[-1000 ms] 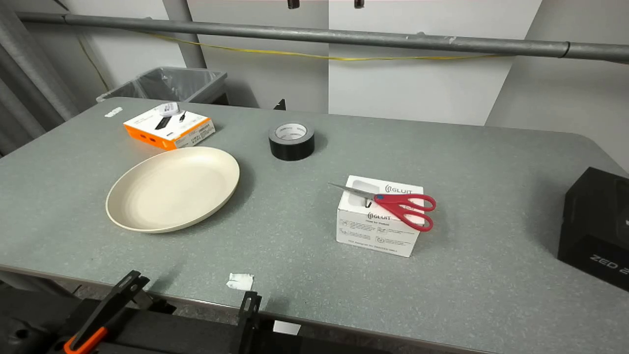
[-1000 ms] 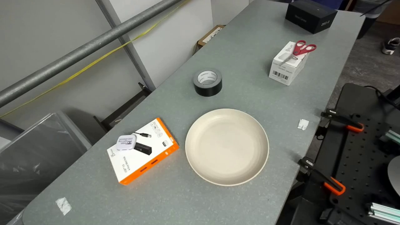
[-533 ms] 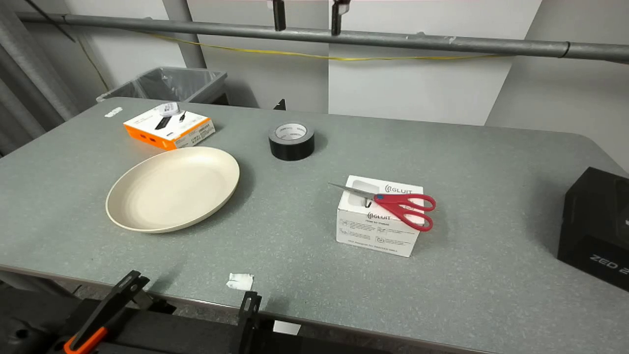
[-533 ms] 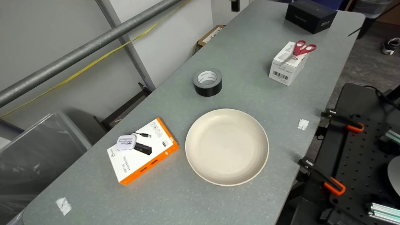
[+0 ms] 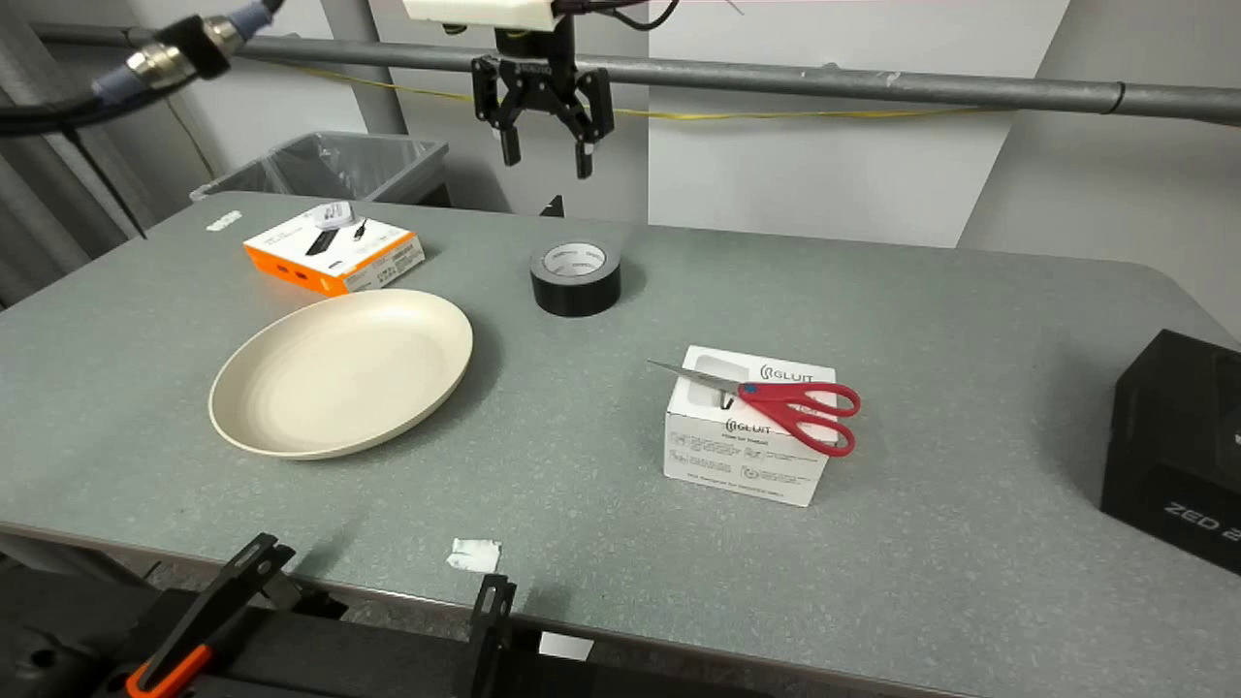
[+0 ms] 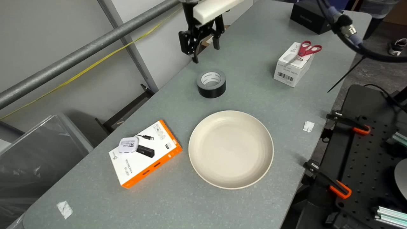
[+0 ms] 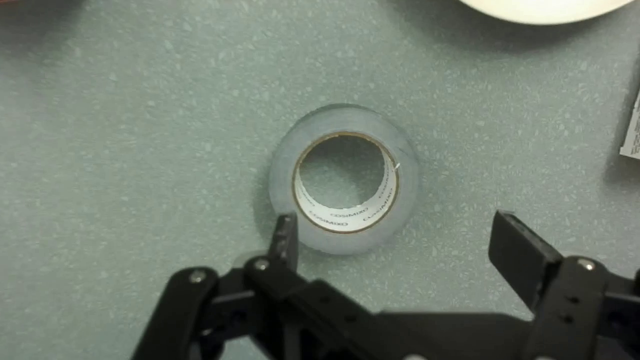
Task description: Place the black masking tape on the white plate
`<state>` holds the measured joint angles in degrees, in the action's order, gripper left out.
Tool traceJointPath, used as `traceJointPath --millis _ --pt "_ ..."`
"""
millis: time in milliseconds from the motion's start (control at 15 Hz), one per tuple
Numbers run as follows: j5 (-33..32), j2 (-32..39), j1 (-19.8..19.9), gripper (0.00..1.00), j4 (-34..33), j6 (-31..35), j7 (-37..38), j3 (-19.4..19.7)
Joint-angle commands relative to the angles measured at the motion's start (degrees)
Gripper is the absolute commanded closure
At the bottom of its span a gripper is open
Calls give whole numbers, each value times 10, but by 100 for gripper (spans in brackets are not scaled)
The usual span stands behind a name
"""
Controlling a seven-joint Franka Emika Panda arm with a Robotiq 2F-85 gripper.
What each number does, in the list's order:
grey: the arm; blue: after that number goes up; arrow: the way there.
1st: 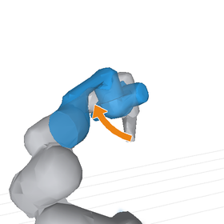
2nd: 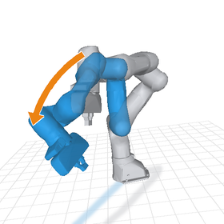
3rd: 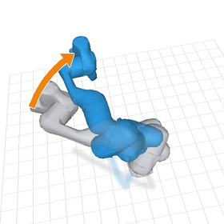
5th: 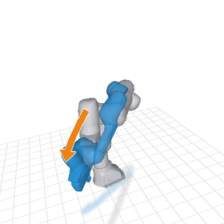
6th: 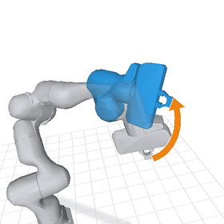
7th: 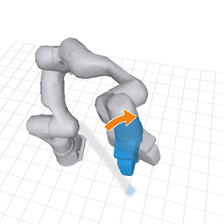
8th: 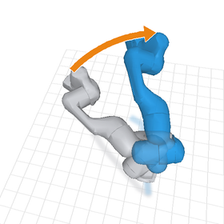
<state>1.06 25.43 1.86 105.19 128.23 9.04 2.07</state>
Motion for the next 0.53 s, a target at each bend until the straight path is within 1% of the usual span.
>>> traceJointPath --millis 0,67,333,400,467 --pt "6 20 -5 0 -22 -11 1 1" --pt "8 31 -6 0 -33 -15 1 0" --pt "7 30 -6 0 -30 -13 1 2" --pt "12 41 -9 0 -34 6 17 3" --pt "9 52 -11 0 -39 7 22 3"
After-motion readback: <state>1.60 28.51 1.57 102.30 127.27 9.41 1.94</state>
